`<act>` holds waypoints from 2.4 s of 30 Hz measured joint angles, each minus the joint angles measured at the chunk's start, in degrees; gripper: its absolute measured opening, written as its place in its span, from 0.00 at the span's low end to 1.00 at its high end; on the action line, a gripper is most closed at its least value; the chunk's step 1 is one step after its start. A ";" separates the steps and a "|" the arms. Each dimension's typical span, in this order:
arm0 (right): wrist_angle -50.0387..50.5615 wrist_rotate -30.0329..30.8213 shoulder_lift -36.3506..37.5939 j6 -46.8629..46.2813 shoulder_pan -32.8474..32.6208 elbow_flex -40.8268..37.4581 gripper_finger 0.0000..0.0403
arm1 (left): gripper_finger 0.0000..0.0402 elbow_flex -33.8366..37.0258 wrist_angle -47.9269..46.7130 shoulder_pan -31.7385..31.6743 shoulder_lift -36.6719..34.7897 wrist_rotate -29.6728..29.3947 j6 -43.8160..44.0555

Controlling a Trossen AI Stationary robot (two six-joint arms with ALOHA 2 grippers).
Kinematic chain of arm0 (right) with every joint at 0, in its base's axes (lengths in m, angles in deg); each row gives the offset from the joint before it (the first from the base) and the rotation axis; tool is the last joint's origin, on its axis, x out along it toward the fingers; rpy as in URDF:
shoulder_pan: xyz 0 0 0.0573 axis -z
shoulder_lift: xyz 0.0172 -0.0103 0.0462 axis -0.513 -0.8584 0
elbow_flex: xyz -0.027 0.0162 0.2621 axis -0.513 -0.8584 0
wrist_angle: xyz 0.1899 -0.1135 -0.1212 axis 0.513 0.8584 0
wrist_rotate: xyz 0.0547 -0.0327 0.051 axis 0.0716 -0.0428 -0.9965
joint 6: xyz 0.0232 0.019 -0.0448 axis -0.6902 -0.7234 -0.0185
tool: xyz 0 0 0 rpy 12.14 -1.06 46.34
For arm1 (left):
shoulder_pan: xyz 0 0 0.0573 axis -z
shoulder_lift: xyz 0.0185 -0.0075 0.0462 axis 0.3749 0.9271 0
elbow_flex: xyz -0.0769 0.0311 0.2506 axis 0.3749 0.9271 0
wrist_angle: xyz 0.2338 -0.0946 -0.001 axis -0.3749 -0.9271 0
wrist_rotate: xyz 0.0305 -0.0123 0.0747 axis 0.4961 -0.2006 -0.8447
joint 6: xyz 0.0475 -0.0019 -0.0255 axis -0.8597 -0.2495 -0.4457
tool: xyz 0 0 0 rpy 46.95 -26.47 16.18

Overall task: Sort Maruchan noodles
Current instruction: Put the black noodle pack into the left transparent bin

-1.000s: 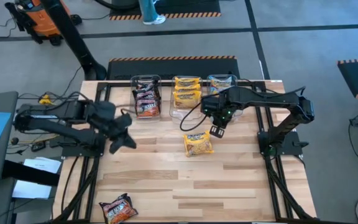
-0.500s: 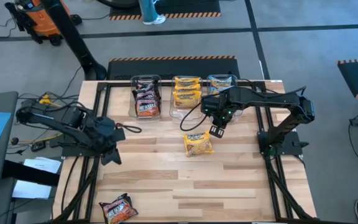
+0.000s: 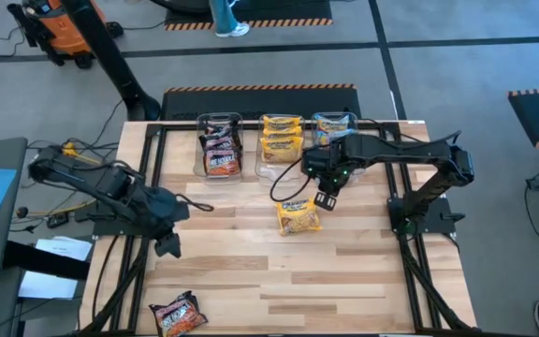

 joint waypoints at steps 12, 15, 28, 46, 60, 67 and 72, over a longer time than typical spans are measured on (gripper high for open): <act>-1.25 0.04 -0.01 0.12 -4.64 -0.02 0.23 | 0.39 0.00 0.63 10.77 9.90 -1.61 3.44; -1.27 0.07 -0.03 0.13 -5.30 -0.02 0.23 | 0.39 0.00 1.32 14.78 12.19 -3.17 6.35; -1.21 0.11 -0.03 0.20 -6.37 -0.02 0.23 | 0.39 0.01 7.60 23.41 24.79 -5.53 13.15; -1.19 0.11 -0.05 0.55 -6.37 -0.04 0.23 | 0.39 0.02 14.58 27.03 37.18 -3.82 14.69; -1.25 0.11 -0.05 0.55 -6.37 -0.04 0.23 | 0.26 0.02 14.43 27.38 38.03 -9.30 17.33; -1.27 0.11 -0.05 0.55 -6.37 -0.04 0.23 | 0.05 0.02 14.20 27.31 39.07 -10.14 16.15; -1.48 0.13 -0.05 0.55 -6.37 -0.04 0.23 | 0.00 0.01 14.52 26.89 41.63 -9.84 13.76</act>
